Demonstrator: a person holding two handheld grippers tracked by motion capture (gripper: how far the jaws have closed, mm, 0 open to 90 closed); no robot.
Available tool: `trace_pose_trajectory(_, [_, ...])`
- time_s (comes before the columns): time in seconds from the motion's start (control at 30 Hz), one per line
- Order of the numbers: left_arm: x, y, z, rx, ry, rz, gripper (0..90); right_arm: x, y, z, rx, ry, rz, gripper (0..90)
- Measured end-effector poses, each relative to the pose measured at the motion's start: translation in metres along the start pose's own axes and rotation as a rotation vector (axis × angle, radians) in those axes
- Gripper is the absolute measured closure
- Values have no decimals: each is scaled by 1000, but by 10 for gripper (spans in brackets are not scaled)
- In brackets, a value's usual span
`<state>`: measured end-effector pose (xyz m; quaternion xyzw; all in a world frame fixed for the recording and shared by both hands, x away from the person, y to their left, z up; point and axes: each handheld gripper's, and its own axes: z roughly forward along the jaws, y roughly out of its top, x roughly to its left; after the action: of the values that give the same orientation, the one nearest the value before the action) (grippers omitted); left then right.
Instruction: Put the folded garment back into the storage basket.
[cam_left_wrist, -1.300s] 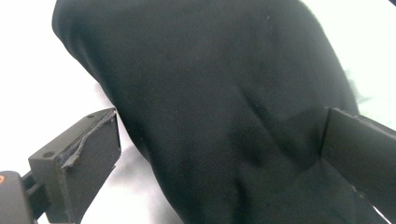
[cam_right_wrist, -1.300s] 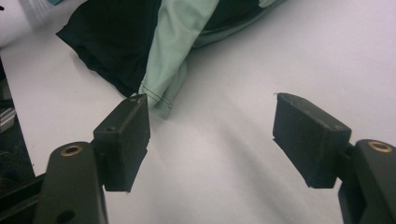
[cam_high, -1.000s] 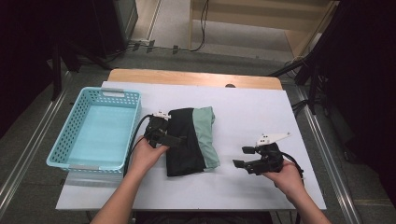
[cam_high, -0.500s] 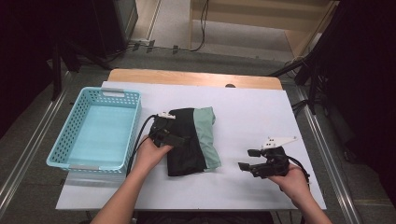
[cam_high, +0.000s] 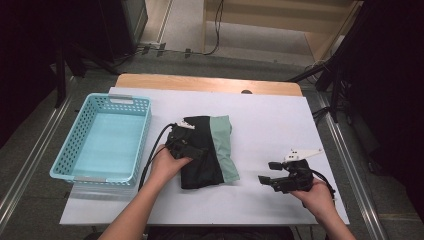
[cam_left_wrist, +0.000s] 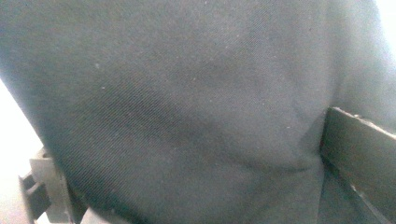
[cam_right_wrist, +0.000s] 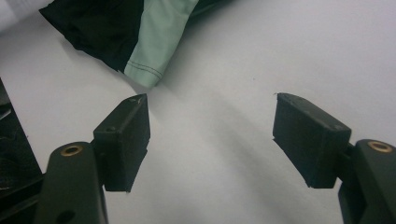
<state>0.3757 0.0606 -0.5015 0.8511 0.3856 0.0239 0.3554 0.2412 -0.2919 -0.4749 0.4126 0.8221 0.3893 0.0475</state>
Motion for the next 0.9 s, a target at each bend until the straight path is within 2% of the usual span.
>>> trace_pose_trajectory(0.33, [-7, 2, 7, 7, 18, 31, 0, -1, -3, -2, 2, -2, 6, 261])
trace_pose_trajectory(0.5, [-12, 1, 10, 10, 36, 70, 12, -3, -5, -2, 5, -1, 16, 260])
trace_pose_trajectory(0.57, [-14, 2, 10, 14, 47, 86, 27, -3, -6, -2, 8, 1, 17, 261])
trace_pose_trajectory(0.7, [-18, 0, 11, 3, 53, 92, 69, -2, -7, -1, 16, 1, 14, 261])
trace_pose_trajectory(0.9, [-21, -1, 9, -5, 33, 91, 187, -3, -11, -3, 19, 0, 22, 260])
